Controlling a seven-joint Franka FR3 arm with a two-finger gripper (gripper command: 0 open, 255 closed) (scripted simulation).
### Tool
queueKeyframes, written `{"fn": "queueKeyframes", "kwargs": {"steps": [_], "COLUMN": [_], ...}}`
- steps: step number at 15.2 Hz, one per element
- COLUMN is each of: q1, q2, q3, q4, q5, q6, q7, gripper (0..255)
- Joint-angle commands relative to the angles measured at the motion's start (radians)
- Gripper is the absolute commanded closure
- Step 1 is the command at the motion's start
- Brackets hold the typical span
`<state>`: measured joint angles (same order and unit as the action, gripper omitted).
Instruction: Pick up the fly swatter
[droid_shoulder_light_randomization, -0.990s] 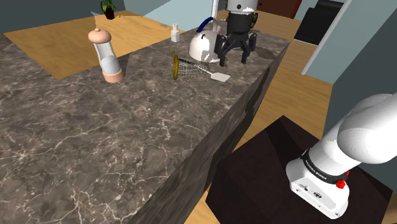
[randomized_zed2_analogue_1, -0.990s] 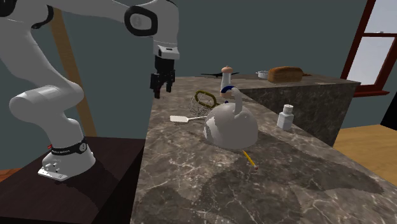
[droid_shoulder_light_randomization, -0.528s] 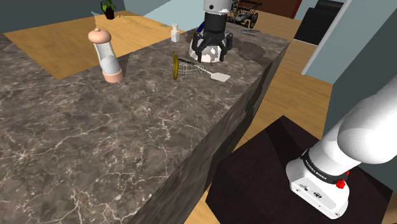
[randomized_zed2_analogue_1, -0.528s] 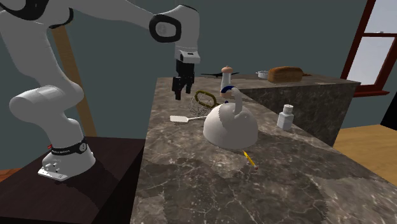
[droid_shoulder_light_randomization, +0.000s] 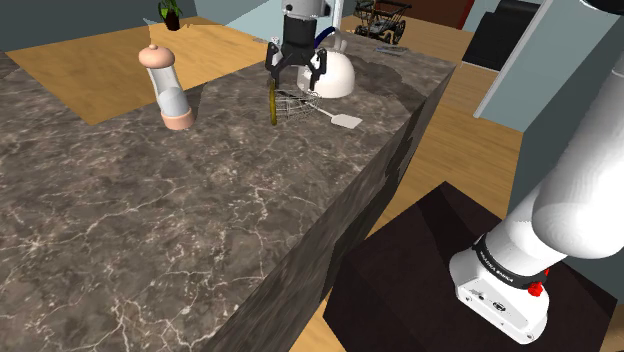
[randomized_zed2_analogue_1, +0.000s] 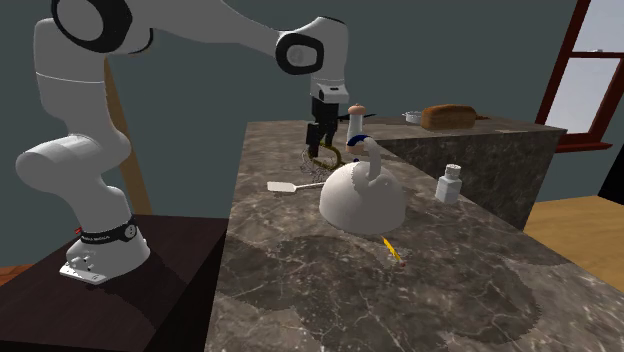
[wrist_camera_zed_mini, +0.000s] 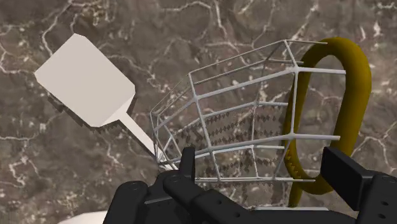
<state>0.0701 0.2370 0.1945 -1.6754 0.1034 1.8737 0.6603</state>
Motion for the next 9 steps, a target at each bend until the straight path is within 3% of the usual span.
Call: {"fn": "queueKeyframes", "kwargs": {"steps": [1, 5, 9], "q1": [0.007, 0.030, 0.030], "q2": [0.085, 0.248, 0.254], "q3": [-0.004, -0.011, -0.013], "q4": [0.102, 0.327, 0.282], "q5": [-0.011, -0.029, -0.028], "q6": [-0.007, -0.044, 0.007], "q7": [0.030, 0.086, 0.080], "gripper": [0, 0, 0]}}
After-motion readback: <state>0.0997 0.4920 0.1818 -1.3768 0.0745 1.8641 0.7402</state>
